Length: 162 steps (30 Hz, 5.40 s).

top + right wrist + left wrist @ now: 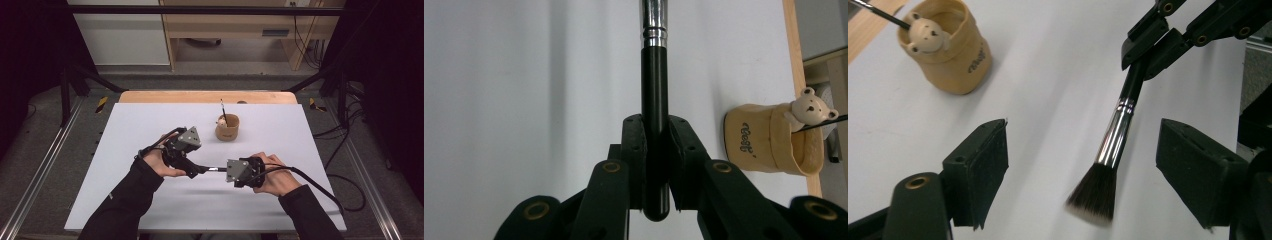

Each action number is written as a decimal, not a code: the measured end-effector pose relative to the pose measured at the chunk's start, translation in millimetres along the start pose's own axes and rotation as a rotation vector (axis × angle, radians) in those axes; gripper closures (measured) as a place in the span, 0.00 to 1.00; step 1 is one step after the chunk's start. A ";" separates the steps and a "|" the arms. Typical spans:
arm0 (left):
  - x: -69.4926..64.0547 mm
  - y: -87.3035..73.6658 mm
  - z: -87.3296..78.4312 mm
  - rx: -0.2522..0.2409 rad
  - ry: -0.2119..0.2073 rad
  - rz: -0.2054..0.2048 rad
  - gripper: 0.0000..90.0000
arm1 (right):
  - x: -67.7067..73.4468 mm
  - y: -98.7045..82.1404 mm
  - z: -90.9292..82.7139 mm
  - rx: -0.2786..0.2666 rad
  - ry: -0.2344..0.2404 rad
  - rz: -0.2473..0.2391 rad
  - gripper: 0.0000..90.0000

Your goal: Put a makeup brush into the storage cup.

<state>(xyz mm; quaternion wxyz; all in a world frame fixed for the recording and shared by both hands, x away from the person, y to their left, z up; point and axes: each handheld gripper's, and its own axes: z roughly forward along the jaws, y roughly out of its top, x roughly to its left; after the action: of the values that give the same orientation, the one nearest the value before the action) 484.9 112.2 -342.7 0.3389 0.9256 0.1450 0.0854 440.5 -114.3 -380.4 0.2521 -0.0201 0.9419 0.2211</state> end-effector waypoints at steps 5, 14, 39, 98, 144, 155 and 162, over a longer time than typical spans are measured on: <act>3.1 -10.2 -8.7 -0.020 0.023 -0.030 0.18 | -4.7 -6.9 -3.7 -0.004 -0.016 0.029 0.88; 8.0 -31.4 -23.8 -0.089 0.067 -0.102 0.13 | -9.3 -17.3 -10.5 -0.031 -0.041 0.110 0.88; -6.4 -82.1 -15.9 -0.372 0.148 -0.306 0.13 | -7.9 -30.4 -11.1 -0.136 -0.059 0.293 0.88; -35.4 -52.9 37.8 -0.611 0.055 -0.417 0.21 | 17.0 -43.5 8.8 -0.387 -0.054 0.575 0.88; -34.0 -40.5 52.9 -0.661 -0.029 -0.486 0.70 | 20.7 -41.5 7.5 -0.430 -0.053 0.584 0.88; -34.0 -40.8 52.4 -0.676 -0.054 -0.508 0.76 | 21.4 -41.1 9.7 -0.429 -0.043 0.582 0.88; -35.8 -40.2 51.5 -0.688 -0.070 -0.511 0.80 | 22.2 -40.5 12.0 -0.425 -0.036 0.583 0.88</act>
<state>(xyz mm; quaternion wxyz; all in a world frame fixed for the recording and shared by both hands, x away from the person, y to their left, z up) 455.8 98.8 -410.0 0.6429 0.6953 0.3210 0.0104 432.8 -144.0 -416.9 0.1850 0.2013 0.8364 0.4751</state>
